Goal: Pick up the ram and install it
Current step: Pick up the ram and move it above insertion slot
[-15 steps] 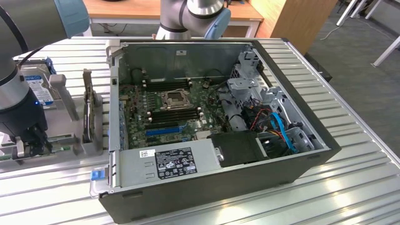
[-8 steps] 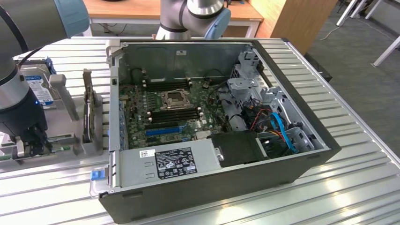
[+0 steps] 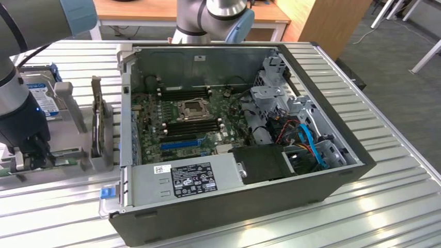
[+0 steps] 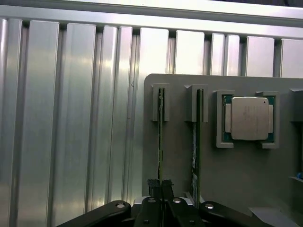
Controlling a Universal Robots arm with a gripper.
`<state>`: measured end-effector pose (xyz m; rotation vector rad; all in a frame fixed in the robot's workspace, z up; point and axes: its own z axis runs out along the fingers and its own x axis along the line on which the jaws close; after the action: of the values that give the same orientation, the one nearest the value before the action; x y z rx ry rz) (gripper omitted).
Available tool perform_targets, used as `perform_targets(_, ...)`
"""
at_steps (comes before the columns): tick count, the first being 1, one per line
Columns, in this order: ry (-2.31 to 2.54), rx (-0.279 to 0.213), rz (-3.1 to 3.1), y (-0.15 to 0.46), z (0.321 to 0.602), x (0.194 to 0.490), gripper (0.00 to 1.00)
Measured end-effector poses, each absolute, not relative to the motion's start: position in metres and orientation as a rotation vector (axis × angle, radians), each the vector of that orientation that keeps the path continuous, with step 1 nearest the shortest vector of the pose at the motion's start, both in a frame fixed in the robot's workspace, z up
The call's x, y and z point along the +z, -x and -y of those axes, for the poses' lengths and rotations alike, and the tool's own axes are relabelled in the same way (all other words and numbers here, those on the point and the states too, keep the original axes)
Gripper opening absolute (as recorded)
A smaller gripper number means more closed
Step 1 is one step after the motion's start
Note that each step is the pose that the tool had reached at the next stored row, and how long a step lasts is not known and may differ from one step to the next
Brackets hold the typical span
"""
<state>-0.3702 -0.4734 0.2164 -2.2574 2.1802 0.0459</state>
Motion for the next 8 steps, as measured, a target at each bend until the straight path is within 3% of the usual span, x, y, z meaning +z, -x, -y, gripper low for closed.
perform_targets(8,2.257,0.046,-2.18,0.37,0.473,0.232,0.12)
